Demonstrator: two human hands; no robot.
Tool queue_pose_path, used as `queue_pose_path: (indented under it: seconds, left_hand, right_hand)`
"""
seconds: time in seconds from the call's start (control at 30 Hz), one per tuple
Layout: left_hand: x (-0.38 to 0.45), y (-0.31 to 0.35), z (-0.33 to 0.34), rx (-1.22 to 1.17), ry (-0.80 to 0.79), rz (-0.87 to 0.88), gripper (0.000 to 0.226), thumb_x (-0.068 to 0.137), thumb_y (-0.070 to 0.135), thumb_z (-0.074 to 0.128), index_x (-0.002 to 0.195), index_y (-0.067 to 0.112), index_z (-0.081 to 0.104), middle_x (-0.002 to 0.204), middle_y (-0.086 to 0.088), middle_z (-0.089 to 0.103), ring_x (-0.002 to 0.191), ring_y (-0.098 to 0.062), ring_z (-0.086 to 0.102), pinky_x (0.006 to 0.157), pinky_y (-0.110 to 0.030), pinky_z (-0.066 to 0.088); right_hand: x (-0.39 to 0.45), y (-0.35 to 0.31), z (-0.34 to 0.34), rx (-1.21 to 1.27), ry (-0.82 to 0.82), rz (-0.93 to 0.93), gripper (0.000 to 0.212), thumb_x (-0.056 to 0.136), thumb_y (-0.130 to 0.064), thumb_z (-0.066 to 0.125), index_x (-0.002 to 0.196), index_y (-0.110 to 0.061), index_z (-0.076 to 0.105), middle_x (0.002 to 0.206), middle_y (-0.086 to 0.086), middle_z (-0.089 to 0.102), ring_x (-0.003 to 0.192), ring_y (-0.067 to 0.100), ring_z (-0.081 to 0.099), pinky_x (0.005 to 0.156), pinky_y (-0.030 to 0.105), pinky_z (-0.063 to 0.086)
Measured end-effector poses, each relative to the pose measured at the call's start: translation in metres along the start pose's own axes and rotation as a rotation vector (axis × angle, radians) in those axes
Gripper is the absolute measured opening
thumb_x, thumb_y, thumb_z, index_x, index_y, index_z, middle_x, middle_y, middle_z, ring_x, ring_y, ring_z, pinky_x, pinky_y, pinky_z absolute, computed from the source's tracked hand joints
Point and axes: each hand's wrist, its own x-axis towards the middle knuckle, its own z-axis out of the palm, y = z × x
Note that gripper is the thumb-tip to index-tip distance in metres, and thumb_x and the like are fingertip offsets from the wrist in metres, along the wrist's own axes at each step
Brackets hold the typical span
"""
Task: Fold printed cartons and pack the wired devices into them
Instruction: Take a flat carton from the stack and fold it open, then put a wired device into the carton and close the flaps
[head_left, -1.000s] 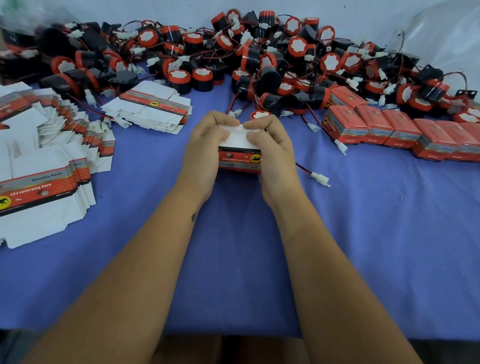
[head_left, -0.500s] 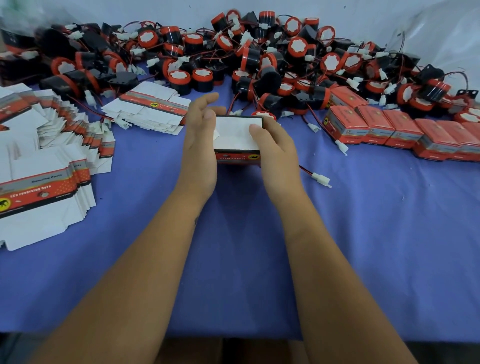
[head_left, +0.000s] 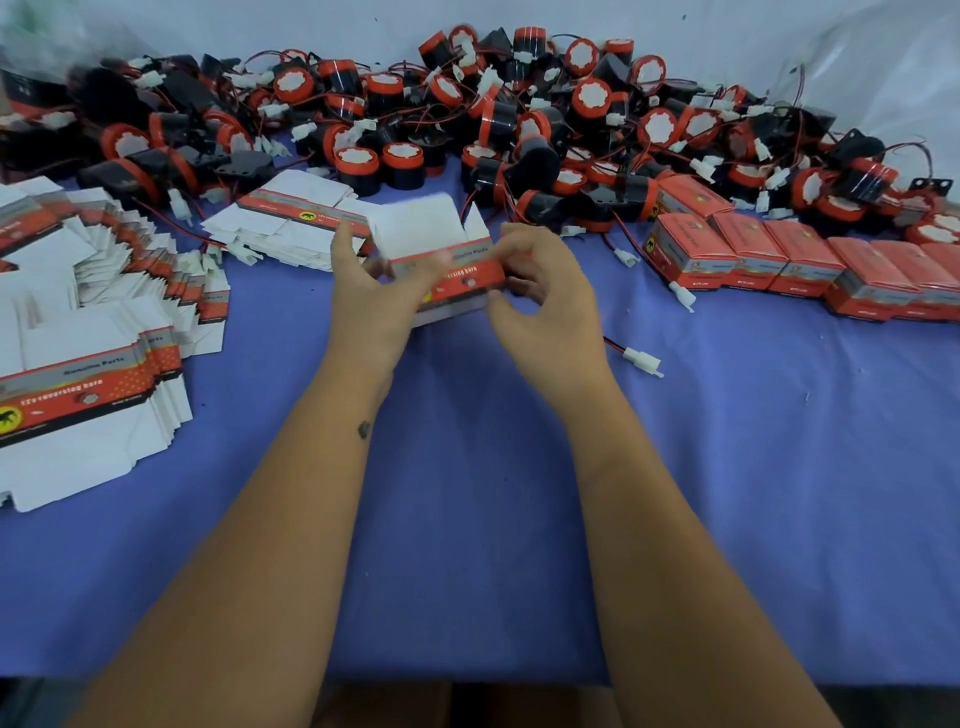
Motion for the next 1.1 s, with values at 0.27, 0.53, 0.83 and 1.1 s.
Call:
queue_pose_path:
  seconds: [0.27,0.53,0.83,1.1]
  left_hand:
    - [0.005,-0.012,-0.001,0.257,-0.046,0.226,0.084,0.07,0.017,0.089,0.141,0.023,0.043,0.131,0.01,0.059,0.12,-0.008,0.057,0.095,-0.03,0.053]
    - [0.002,-0.009,-0.002,0.241,0.02,0.221,0.075,0.065,0.031,0.092,0.124,0.034,0.045,0.12,0.018,0.059,0.107,0.005,0.057,0.077,-0.008,0.048]
    - [-0.001,-0.007,0.0,0.306,0.006,0.272,0.052,0.076,0.022,0.084,0.097,0.046,0.043,0.102,0.021,0.059,0.088,0.016,0.055,0.068,-0.003,0.044]
    - [-0.001,-0.006,0.0,0.293,0.049,0.261,0.066,0.071,0.031,0.088,0.12,0.031,0.044,0.115,0.016,0.06,0.101,0.001,0.058,0.074,-0.006,0.045]
  right_hand:
    - [0.003,0.024,-0.018,-0.982,-0.099,0.33,0.03,0.098,-0.017,0.05,0.128,-0.015,0.053,0.122,0.008,0.057,0.113,0.03,0.044,0.085,0.034,0.029]
    - [0.0,0.011,-0.042,-1.168,0.232,0.47,0.003,0.078,-0.005,0.048,0.078,-0.009,0.048,0.106,0.015,0.053,0.113,0.036,0.042,0.103,0.046,0.024]
    - [0.0,0.003,-0.02,-0.72,0.024,0.129,0.045,0.082,-0.048,0.047,0.115,-0.019,0.057,0.102,-0.004,0.042,0.096,0.017,0.033,0.085,0.031,0.033]
    - [-0.003,0.007,0.0,-0.838,-0.184,0.008,0.054,0.078,-0.059,0.064,0.116,-0.022,0.055,0.106,-0.005,0.055,0.103,0.019,0.045,0.086,0.03,0.037]
